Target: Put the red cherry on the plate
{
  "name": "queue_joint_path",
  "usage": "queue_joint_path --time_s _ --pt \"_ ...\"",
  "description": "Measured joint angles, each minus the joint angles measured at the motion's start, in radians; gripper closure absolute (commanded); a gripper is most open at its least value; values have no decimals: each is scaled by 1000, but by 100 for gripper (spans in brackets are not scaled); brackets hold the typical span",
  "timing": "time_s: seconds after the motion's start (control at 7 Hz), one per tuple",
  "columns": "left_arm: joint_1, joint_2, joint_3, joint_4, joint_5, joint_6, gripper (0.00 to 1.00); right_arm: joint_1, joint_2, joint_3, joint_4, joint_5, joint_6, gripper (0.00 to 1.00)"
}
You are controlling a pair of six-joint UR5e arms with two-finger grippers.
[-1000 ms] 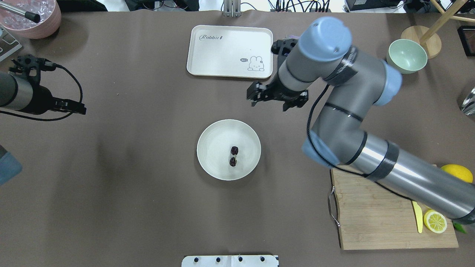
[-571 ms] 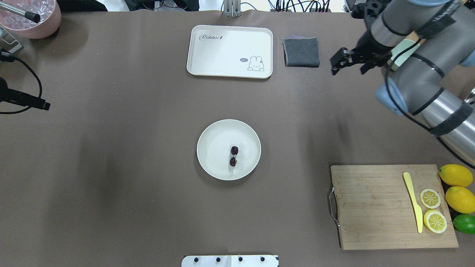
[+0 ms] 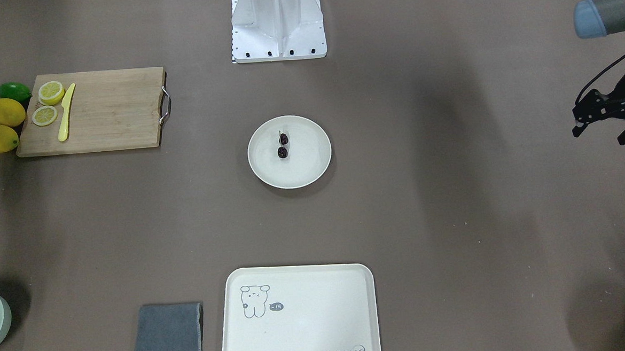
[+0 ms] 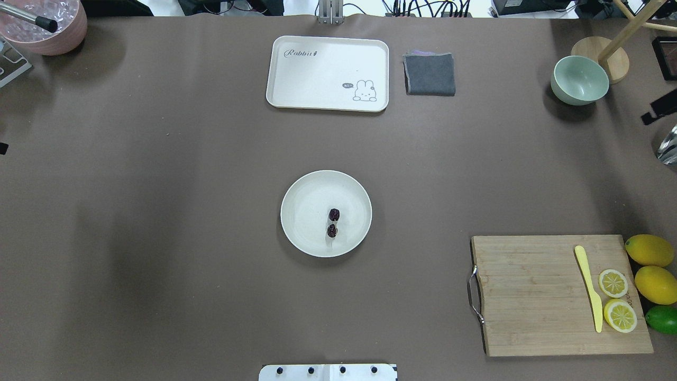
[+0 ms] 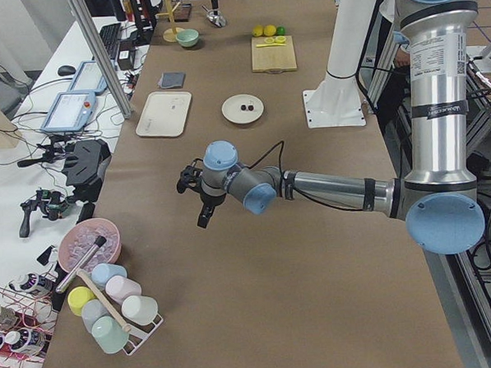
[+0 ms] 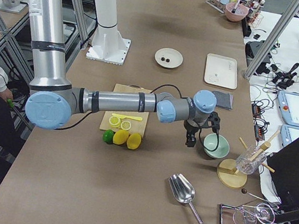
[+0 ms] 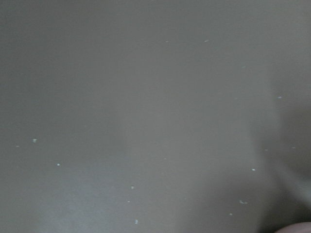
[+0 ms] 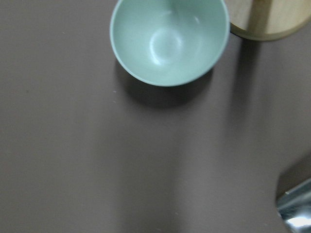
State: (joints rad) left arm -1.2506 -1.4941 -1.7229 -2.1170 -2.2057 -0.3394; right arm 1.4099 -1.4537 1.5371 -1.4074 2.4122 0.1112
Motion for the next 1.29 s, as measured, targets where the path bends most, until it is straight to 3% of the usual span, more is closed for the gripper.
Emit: queue_joint_path --time_s 0.57,1.0,1.29 --pt "-224 26 -1 161 -123 262 2 196 -156 -6 -6 -39 -209 0" --pt "-363 22 -51 366 -165 429 2 224 -202 -7 -7 -48 -223 0" --pt "-376 31 -56 394 -165 439 2 230 -208 -6 -7 -48 -223 0"
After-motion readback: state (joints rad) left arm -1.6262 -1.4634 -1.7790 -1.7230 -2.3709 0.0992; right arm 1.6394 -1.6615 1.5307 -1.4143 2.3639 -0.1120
